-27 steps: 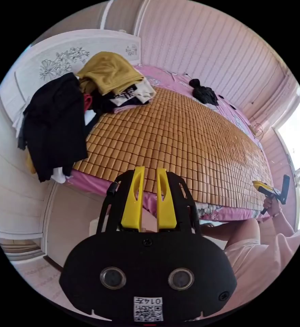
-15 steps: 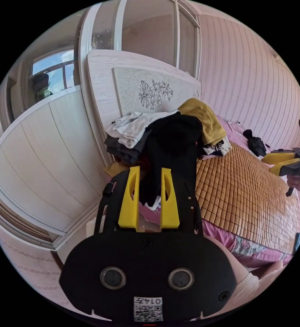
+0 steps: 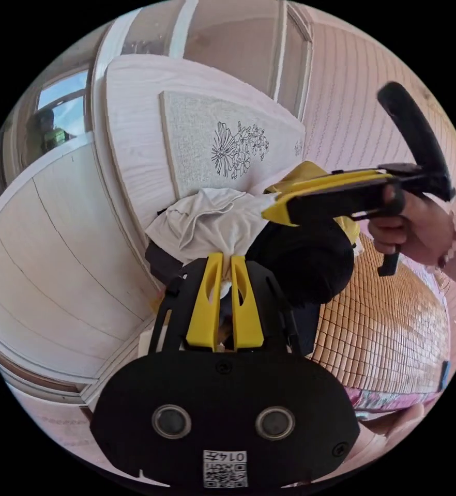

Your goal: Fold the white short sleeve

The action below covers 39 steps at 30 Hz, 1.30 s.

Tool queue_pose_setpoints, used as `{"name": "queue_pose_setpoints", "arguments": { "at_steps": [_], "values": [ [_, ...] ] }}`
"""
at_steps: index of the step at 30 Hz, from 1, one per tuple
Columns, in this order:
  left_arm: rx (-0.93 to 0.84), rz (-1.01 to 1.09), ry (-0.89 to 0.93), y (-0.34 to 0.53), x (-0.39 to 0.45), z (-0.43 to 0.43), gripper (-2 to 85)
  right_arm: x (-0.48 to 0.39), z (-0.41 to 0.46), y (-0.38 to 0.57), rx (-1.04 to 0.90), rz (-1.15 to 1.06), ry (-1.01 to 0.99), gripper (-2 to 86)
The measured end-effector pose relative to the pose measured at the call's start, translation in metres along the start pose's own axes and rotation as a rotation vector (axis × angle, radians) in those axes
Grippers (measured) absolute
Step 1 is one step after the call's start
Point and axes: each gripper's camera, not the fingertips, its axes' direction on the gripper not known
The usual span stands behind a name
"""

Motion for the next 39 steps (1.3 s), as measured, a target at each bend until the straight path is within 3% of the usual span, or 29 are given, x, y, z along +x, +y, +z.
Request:
{"name": "queue_pose_setpoints", "arguments": {
  "at_steps": [5, 10, 12, 15, 21, 26, 30, 34, 37, 39],
  "values": [
    [0.123, 0.228, 0.001, -0.003, 0.043, -0.049, -0.2, 0.056, 0.011, 0.014, -0.039, 0.41, -0.276, 8.2],
    [0.247, 0.35, -0.017, -0.024, 0.088, -0.1, -0.2, 0.106, -0.06, 0.058, 0.171, 0.436, -0.548, 2.0],
    [0.34, 0.348, -0.02, -0.039, 0.1, -0.123, 0.0, 0.125, -0.129, 0.081, 0.37, 0.389, -0.605, 1.3],
    [0.45, 0.38, 0.014, -0.081, 0.125, -0.158, 0.2, 0.138, -0.232, 0.11, 0.569, 0.283, -0.536, 0.9],
    [0.527, 0.484, 0.281, -0.182, 0.191, -0.203, 0.1, 0.156, -0.395, 0.172, 0.744, 0.225, -0.322, 0.7],
    [0.523, 0.448, 0.477, -0.24, 0.231, -0.208, 0.1, 0.156, -0.481, 0.229, 0.804, 0.184, -0.174, 0.7],
    [0.548, 0.576, 0.711, -0.241, 0.297, -0.22, 0.6, 0.139, -0.525, 0.345, 0.929, 0.125, -0.146, 0.8],
    [0.408, 0.706, 0.97, -0.166, 0.399, -0.179, 2.4, 0.123, -0.51, 0.493, 0.914, 0.184, -0.101, 1.0],
    [0.123, 0.678, 1.099, -0.084, 0.467, -0.098, 4.1, 0.122, -0.451, 0.63, 0.833, 0.484, -0.046, 1.3],
    [-0.142, 0.614, 1.11, -0.033, 0.498, -0.037, 4.4, 0.119, -0.388, 0.745, 0.723, 0.856, -0.004, 1.9]
  ]
}}
